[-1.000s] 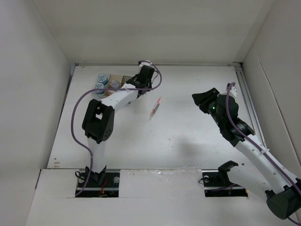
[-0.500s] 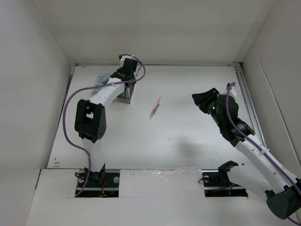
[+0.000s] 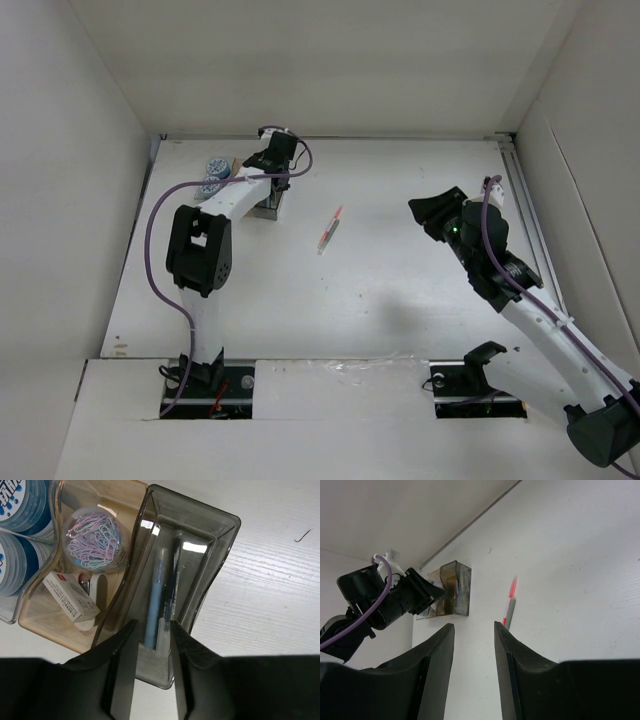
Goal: Sort the stationery into containers
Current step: Place the stationery into the container, then grab a piece of stationery with the left arm
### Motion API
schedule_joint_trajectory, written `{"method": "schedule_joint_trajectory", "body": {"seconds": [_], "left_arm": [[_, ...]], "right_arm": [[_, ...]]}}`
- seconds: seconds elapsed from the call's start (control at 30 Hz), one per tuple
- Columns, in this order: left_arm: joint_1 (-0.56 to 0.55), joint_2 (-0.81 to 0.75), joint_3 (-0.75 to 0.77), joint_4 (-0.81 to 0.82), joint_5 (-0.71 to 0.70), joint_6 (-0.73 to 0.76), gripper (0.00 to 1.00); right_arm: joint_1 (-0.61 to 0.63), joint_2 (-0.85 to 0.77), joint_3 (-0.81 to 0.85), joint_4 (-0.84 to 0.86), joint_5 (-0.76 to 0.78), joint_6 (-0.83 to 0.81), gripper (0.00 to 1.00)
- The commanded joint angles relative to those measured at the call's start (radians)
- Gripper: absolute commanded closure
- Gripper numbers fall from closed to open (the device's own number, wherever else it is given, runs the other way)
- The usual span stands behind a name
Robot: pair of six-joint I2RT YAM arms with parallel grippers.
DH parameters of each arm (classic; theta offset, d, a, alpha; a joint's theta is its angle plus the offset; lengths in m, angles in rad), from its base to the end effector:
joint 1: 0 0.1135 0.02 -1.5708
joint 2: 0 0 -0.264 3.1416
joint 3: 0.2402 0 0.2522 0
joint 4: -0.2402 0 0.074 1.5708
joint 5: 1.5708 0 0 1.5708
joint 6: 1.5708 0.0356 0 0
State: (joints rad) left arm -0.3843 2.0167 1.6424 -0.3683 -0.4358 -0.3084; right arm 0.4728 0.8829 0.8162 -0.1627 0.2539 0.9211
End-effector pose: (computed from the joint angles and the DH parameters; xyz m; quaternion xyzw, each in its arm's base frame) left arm 0.4340 -0.1593 0.2461 -0.0530 0.8965 0.0528 0.4367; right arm 0.1878 0.0860 0.3363 0.2495 0.7401 0.3197 0.5364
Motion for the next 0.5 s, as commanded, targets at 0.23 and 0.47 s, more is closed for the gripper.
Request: {"method": "schedule_joint_trajectory", "body": {"seconds": [0.23,0.47], "left_arm": [[-0.08,-0.167,0.011,-0.011,0.032,-0.026,0.73],[-0.256,-0.219,-0.193,0.103,0.138,-0.054,0.81]], "right_arm": [[0.007,-0.016,0.029,0.051,-0.004,-0.002,0.56],[0.007,-0.016,0.029,0.042,0.016,-0.002,0.89]]}}
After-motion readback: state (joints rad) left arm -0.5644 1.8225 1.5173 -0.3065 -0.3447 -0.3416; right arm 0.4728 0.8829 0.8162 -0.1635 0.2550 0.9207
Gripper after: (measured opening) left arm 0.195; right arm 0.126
